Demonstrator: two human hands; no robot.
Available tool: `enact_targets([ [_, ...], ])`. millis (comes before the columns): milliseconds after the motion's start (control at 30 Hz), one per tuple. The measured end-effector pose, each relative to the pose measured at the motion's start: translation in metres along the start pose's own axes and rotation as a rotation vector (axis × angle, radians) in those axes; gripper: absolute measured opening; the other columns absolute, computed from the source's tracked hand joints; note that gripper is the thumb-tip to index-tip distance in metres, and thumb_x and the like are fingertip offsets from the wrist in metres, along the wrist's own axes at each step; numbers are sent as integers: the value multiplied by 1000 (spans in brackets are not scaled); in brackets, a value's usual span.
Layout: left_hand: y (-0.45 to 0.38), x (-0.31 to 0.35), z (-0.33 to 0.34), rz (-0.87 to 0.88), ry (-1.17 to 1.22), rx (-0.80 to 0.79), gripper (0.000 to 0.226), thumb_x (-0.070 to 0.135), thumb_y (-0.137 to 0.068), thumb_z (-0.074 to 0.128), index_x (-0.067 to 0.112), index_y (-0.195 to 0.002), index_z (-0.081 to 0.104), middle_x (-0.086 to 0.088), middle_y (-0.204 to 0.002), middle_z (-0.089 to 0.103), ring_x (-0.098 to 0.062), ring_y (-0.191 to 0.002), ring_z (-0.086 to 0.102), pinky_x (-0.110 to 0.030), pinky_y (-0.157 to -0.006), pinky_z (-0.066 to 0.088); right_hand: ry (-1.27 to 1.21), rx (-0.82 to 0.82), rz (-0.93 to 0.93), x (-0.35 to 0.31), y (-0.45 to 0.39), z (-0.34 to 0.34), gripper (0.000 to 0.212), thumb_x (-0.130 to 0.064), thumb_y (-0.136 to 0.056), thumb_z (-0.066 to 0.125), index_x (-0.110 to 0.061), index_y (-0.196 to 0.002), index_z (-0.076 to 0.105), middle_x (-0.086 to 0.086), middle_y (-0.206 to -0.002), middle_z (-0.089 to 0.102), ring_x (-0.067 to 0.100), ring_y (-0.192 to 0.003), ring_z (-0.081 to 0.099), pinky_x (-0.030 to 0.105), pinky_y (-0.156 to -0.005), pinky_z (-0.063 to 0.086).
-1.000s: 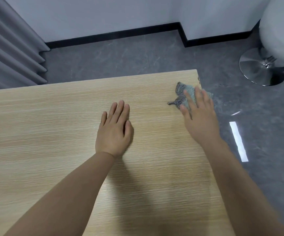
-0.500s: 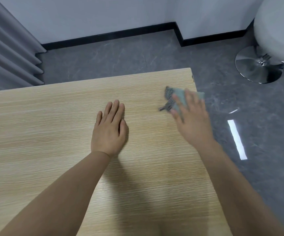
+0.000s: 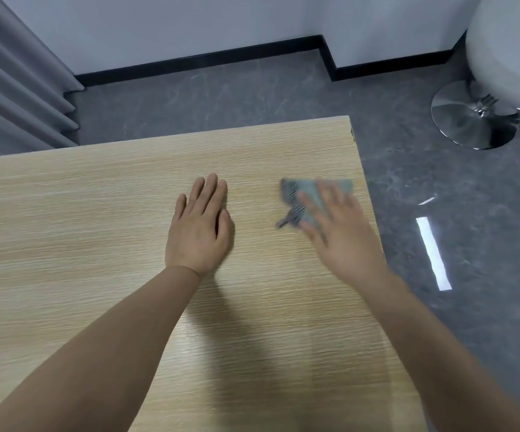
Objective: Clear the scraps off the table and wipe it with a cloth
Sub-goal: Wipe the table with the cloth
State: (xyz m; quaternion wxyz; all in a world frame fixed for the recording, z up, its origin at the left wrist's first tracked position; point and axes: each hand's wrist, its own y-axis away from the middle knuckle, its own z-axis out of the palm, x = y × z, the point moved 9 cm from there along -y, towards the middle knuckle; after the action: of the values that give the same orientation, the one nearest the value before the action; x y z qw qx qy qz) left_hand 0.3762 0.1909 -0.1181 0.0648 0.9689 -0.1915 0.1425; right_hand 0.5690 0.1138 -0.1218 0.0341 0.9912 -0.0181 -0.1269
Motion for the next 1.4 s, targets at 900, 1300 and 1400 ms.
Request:
enact_targets([
  [900, 1, 1, -1, 2, 0, 27, 56, 33, -94, 20, 21, -149, 24, 6, -157, 14, -9, -145, 3, -35, -119, 3, -14, 12, 98, -35, 52, 12, 52, -46, -99, 14, -26, -148, 14, 5, -157, 7, 25, -145, 5, 41, -118, 2],
  [1300, 4, 5, -6, -4, 39, 13, 50, 27, -100, 27, 20, -149, 24, 5, -157, 14, -10, -146, 2, -35, -119, 0, -99, -40, 326, 43, 39, -2, 52, -41, -102, 16, -25, -149, 4, 2, -158, -8, 20, -145, -9, 33, -118, -6],
  [1400, 6, 6, -4, 0, 16, -26, 50, 28, -101, 24, 19, -150, 21, 3, -158, 11, -12, -146, 0, -37, -119, 0, -14, -25, 241, 15, 49, 0, 55, -47, -98, 6, -24, -148, 3, 4, -157, -7, 21, -144, -11, 36, -117, -10],
])
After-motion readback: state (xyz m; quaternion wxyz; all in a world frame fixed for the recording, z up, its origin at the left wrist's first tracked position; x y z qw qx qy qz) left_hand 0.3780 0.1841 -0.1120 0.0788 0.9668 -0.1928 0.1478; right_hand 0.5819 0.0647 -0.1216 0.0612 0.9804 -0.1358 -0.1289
